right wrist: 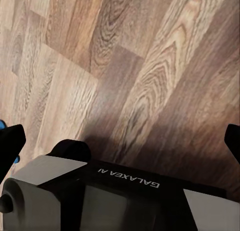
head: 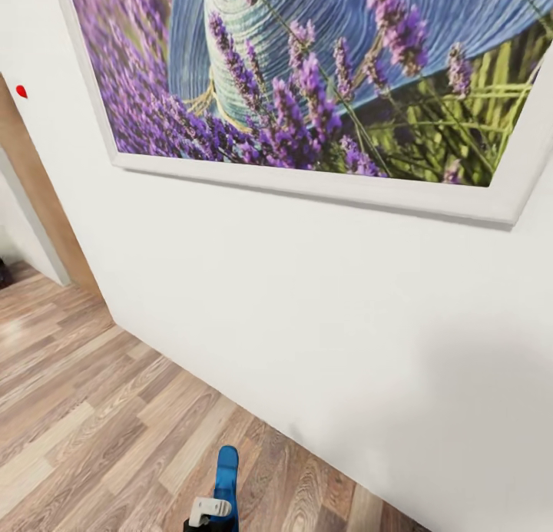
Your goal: In the bedroom, move the book from the bed onto either nightstand, and place the two sandals side by side next to the bed.
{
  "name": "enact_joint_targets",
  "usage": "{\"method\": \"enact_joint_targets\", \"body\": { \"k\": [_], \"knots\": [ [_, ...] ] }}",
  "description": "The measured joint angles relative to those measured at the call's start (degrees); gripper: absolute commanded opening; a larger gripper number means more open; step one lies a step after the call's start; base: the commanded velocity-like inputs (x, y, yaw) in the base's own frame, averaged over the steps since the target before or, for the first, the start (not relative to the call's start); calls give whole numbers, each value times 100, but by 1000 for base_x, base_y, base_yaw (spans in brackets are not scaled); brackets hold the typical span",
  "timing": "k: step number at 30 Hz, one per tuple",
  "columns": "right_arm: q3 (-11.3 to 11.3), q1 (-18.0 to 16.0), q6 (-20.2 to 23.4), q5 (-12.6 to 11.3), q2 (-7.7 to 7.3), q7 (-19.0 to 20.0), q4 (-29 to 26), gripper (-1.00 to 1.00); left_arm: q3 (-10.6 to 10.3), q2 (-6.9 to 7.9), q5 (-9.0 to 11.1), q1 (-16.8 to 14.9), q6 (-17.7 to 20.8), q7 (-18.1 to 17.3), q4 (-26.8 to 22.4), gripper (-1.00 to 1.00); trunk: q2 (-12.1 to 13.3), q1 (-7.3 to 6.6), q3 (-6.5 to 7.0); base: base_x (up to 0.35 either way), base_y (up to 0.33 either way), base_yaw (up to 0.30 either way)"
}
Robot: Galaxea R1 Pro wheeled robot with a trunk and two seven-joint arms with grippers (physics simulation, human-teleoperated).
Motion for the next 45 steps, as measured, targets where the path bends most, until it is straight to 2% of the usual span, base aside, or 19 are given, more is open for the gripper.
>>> {"method": "enact_joint_targets", "body": {
  "k": [16, 45],
  "knots": [
    [3, 0, 0, 0, -2, 0, 0, 100, 0, 8, 0, 2, 0, 0, 0, -100, 0, 1, 0, 101, 0, 289],
    [2, 0, 0, 0, -1, 0, 0, 100, -1, 3, 0, 3, 0, 0, 1, -100, 0, 2, 0, 2, 0, 290]
  ]
}}
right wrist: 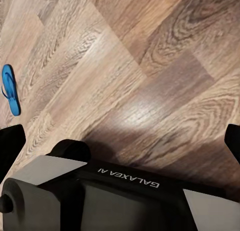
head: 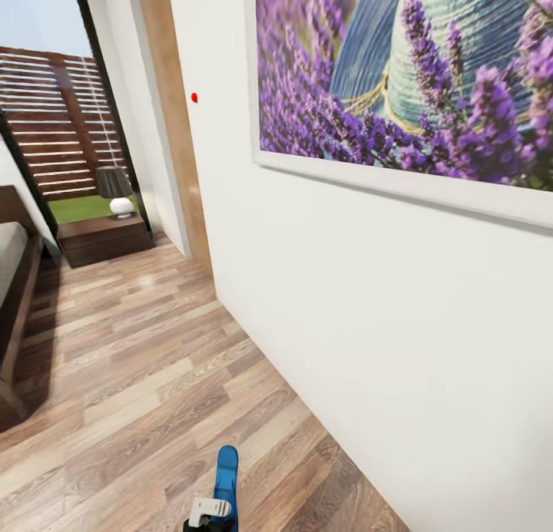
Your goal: In the bedroom, move the book from the bed onto either nightstand, and place the two sandals side by side next to the bed.
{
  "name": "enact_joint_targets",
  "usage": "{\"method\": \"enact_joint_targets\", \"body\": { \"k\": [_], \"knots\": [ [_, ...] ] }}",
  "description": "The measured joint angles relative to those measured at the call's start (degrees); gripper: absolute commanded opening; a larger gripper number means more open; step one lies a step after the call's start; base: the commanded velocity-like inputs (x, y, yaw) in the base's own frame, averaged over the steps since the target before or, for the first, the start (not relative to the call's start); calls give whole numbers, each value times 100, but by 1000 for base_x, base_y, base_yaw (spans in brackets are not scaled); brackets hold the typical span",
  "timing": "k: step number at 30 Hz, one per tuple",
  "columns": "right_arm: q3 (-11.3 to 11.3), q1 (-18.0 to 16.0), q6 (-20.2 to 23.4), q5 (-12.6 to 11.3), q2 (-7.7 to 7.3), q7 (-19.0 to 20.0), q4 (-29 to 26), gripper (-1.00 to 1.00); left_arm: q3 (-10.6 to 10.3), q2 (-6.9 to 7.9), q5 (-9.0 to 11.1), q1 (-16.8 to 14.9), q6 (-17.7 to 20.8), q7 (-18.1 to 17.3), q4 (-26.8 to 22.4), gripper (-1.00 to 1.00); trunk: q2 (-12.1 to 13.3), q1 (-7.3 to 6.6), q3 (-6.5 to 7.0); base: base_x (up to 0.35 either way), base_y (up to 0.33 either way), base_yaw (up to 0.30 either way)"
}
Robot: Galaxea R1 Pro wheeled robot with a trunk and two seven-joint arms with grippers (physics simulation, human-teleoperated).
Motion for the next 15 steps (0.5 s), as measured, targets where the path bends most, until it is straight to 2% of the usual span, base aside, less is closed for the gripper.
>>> {"method": "enact_joint_targets", "body": {
  "k": [15],
  "knots": [
    [-1, 0, 0, 0, 1, -1, 0, 100, 0, -1, 0, 1, 0, 0, -2, -100, 0, 0, 0, 0, 0, 290]
  ]
}}
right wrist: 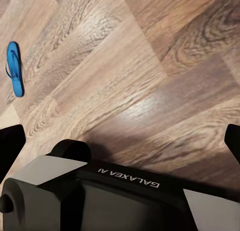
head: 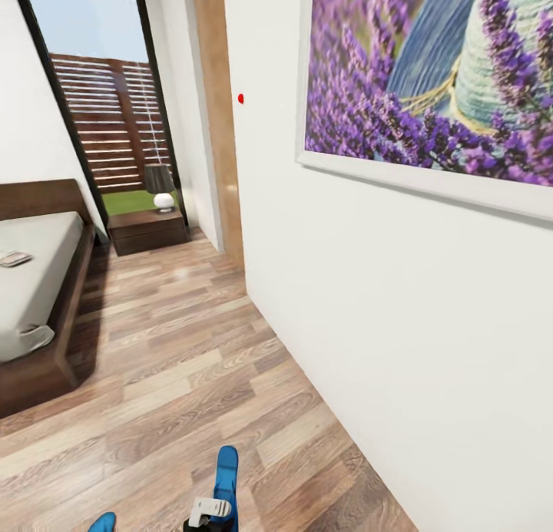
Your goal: In the bedroom, move the book from the bed onto either nightstand, and place the two sandals side by side next to the bed.
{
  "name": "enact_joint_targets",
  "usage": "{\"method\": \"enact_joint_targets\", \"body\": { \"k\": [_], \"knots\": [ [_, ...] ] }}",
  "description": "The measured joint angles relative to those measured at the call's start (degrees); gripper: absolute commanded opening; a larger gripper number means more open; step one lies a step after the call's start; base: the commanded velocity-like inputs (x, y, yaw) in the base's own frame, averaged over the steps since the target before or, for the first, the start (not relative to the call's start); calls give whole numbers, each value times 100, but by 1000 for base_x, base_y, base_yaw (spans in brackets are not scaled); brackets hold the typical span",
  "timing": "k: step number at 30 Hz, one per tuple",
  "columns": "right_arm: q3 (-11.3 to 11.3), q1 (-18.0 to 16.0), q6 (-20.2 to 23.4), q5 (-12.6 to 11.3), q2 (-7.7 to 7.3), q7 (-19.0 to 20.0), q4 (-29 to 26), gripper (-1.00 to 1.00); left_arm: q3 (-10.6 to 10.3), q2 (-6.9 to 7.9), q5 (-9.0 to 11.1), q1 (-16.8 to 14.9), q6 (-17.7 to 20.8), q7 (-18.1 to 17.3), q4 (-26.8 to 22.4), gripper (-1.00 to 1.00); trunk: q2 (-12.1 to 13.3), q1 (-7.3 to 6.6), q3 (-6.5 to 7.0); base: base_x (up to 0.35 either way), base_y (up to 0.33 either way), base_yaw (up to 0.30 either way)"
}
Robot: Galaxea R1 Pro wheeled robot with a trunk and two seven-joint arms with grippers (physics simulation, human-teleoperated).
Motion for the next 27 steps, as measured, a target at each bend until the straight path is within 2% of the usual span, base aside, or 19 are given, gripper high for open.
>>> {"method": "enact_joint_targets", "body": {
  "k": [13, 18, 22, 27],
  "knots": [
    [-3, 0, 0, 0, 0, 1, 0, 100, 1, 4, 0, 0, 0, 0, 0, -100, 0, 0, 0, 4, 0, 290],
    [0, 0, 0, 0, -1, 1, 0, 100, 0, 1, -1, -2, 0, 0, 1, -100, 0, -3, 0, 230, 0, 278],
    [0, 1, 0, 0, 1, 2, -2, 100, 0, -2, -1, -3, 0, 0, 3, -100, 0, -3, 0, 308, 0, 91],
    [0, 1, 0, 0, 2, 2, -2, 100, 1, 0, 0, -3, 0, 0, 3, -100, 0, -1, 0, 91, 0, 5]
  ]
}}
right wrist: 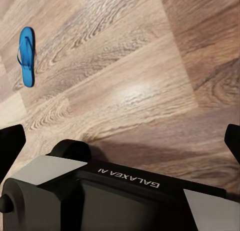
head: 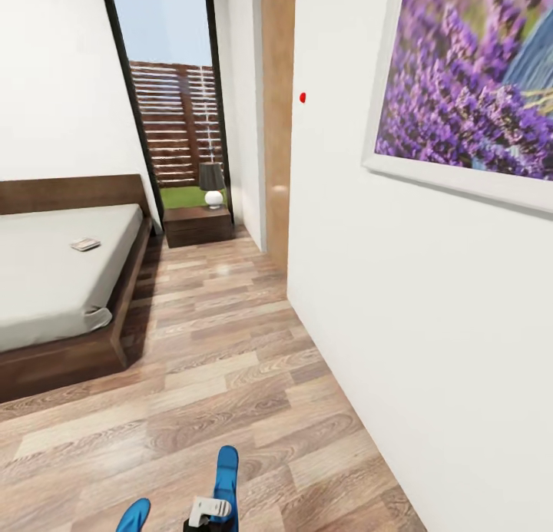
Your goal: In the bedroom, move the book from the bed onto either nightstand, and place the two sandals side by side next to the bed.
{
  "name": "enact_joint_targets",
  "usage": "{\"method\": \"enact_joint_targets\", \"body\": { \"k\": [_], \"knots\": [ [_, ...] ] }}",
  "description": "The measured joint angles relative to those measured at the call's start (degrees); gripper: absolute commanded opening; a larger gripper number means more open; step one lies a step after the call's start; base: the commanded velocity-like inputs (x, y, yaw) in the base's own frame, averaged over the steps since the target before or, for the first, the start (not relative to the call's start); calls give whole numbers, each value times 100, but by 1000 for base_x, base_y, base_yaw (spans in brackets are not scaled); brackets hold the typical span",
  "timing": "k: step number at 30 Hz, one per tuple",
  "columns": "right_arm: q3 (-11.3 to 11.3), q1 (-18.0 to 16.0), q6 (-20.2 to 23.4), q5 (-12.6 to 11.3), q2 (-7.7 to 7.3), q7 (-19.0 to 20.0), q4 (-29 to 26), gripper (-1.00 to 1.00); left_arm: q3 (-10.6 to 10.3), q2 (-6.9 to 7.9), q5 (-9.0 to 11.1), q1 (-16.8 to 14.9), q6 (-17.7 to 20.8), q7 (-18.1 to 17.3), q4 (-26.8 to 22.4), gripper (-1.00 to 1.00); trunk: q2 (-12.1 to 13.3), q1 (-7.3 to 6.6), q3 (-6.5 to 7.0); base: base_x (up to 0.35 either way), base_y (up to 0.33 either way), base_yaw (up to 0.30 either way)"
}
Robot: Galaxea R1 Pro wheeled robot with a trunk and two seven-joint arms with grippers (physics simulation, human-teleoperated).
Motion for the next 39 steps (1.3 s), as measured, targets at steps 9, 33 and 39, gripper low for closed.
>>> {"method": "enact_joint_targets", "body": {
  "k": [9, 33, 39],
  "knots": [
    [1, 0, 0, 0, -2, 0, 0, 100, 0, 1, 0, -4, 0, 0, 0, -100, 0, -3, 0, 273, 0, 0],
    [1, 0, -1, 0, -1, -2, 4, 100, 8, 6, 8, -2, -1, -17, 0, -100, 0, -2, 0, 64, 0, 124],
    [-1, 0, 0, 0, 2, 0, 6, 100, 7, 6, 7, -2, -1, -9, 0, -100, 0, -3, 0, 313, 0, 5]
  ]
}}
